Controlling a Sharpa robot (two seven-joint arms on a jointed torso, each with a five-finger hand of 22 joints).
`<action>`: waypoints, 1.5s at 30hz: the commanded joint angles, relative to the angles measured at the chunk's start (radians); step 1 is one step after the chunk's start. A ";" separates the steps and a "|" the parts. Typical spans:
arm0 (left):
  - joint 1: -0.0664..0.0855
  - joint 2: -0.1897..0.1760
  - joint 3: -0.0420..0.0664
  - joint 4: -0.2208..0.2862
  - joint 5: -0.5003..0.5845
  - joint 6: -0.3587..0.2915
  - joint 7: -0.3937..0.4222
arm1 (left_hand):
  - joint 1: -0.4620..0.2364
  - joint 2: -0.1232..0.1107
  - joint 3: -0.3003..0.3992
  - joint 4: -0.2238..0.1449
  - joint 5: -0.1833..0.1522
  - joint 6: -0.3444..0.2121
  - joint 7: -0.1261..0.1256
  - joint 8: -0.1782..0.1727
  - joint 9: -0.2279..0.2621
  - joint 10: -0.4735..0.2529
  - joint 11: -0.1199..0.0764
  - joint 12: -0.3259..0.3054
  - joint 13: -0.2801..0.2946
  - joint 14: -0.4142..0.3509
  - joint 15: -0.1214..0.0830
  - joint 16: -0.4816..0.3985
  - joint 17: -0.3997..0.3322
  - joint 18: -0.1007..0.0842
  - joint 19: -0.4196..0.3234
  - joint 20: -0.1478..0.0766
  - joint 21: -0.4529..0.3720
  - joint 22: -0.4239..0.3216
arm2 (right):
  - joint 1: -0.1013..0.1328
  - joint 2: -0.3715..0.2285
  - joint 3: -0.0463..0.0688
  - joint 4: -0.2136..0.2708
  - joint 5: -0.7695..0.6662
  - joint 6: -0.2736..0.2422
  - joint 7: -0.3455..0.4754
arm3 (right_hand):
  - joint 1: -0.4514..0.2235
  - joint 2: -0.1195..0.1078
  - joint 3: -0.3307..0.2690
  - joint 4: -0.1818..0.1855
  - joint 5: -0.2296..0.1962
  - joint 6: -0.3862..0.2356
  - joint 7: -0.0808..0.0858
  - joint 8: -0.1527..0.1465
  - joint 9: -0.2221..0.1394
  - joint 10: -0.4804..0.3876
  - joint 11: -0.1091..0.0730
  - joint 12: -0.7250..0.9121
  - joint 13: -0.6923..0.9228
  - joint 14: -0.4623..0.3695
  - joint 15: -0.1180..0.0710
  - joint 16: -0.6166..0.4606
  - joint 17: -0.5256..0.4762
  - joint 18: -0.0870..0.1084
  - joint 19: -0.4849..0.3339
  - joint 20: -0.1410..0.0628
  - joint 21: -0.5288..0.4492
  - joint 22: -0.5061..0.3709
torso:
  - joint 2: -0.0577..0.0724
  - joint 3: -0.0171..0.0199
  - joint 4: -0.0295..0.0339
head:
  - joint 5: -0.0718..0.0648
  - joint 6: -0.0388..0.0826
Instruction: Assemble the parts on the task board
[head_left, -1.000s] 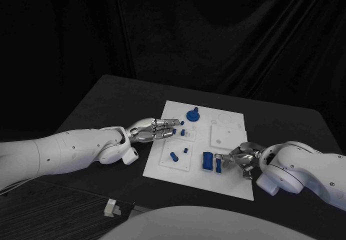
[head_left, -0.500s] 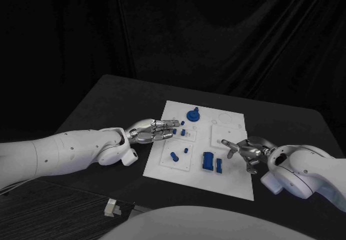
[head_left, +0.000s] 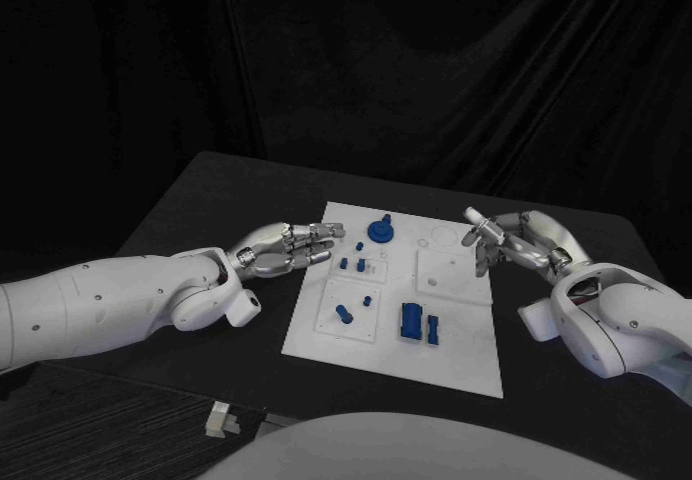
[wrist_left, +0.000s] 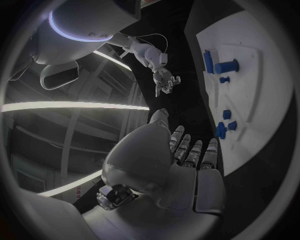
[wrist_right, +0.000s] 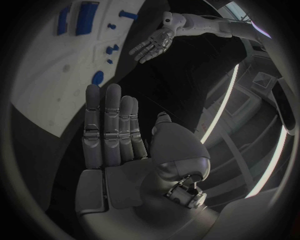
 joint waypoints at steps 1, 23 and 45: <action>0.030 -0.011 0.000 0.023 0.058 -0.072 0.221 | -0.016 -0.019 0.026 0.003 0.015 0.034 -0.004 0.014 0.005 0.012 -0.008 0.023 0.007 -0.007 -0.029 0.009 0.004 0.012 -0.011 -0.020 -0.001 0.004 | 0.010 -0.001 0.001 -0.006 0.106 -0.124 0.270 | 0.022 0.004 -0.053 -0.005 0.017 -0.014 0.032 -0.036 -0.049 -0.040 0.029 -0.143 -0.117 -0.045 0.043 -0.179 -0.093 0.051 -0.040 0.035 -0.107 -0.104 | -0.005 0.0016 0.0005 | -0.011 0.000; 0.068 0.055 0.000 0.019 0.071 -0.170 0.291 | -0.152 -0.039 -0.073 0.003 -0.144 0.016 -0.106 0.006 0.001 -0.037 -0.137 -0.039 -0.002 -0.037 -0.168 -0.061 -0.013 0.008 -0.027 -0.170 -0.012 -0.030 | -0.044 0.031 0.000 -0.088 0.284 0.137 0.529 | -0.085 -0.276 0.178 0.003 -0.133 -0.715 -0.294 -0.436 -0.460 -1.040 -0.157 -0.608 -0.629 -1.290 -0.008 -0.449 -0.522 -0.033 -1.195 0.056 -0.178 -1.024 | -0.030 0.0361 -0.0244 | -0.009 0.000; 0.047 0.101 0.043 0.033 0.151 -0.298 -0.033 | -0.932 -0.129 0.048 -0.134 -0.350 -0.216 -0.139 -0.035 -0.041 -0.087 -0.128 -0.147 -0.033 -0.037 -0.147 -0.062 -0.013 -0.052 -0.037 -0.258 -0.021 -0.062 | -0.097 0.104 0.089 -0.144 0.409 0.015 0.454 | -1.009 -0.180 0.322 -0.296 -0.310 -0.958 -0.076 -0.534 -0.525 -1.103 -0.028 -0.688 -0.664 -1.290 0.017 -0.449 -0.522 -0.039 -1.195 -0.097 -0.178 -1.024 | -0.024 0.0438 -0.0238 | -0.053 0.065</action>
